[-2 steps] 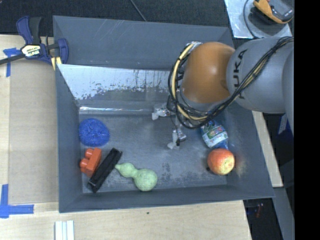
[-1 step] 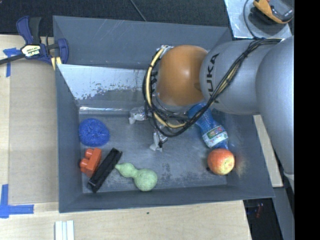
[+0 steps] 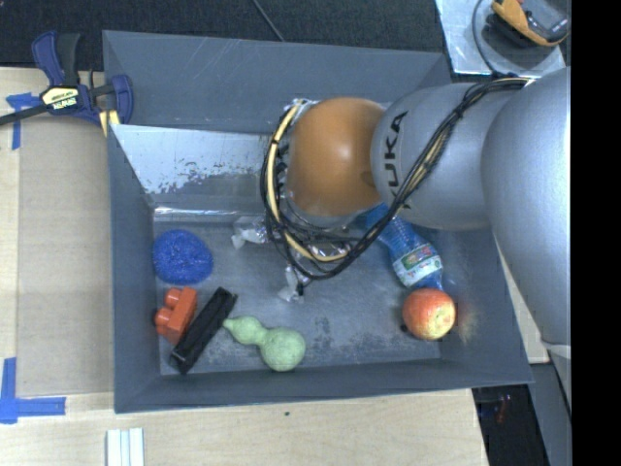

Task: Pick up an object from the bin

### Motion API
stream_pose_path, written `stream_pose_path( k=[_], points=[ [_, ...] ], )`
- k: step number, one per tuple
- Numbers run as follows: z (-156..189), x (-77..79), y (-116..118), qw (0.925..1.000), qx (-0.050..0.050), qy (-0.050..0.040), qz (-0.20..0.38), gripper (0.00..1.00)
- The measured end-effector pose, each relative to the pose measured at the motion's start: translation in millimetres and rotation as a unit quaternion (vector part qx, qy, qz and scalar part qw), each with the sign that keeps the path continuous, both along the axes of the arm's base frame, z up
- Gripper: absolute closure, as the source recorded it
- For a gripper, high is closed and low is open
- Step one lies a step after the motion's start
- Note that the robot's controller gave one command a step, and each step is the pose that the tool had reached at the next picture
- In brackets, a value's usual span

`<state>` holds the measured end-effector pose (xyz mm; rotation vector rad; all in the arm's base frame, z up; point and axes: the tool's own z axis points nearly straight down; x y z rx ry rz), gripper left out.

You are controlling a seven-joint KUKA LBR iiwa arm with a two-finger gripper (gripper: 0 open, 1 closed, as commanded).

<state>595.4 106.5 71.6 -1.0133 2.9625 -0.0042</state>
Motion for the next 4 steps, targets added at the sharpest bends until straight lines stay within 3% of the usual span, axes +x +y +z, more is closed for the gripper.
stream_pose_path(
  k=[1,2,3,4],
  points=[
    [0,9.3,35,0.9997,0.001,-0.0026,-0.025,0.00],
    [0,-18.1,63,0.9999,0.000,-0.0021,-0.010,0.00],
    [0,-64.1,91,0.9995,0.002,-0.0066,-0.031,0.00],
    [0,-66.3,51,0.9961,0.004,-0.0092,-0.087,0.00]
  ],
)
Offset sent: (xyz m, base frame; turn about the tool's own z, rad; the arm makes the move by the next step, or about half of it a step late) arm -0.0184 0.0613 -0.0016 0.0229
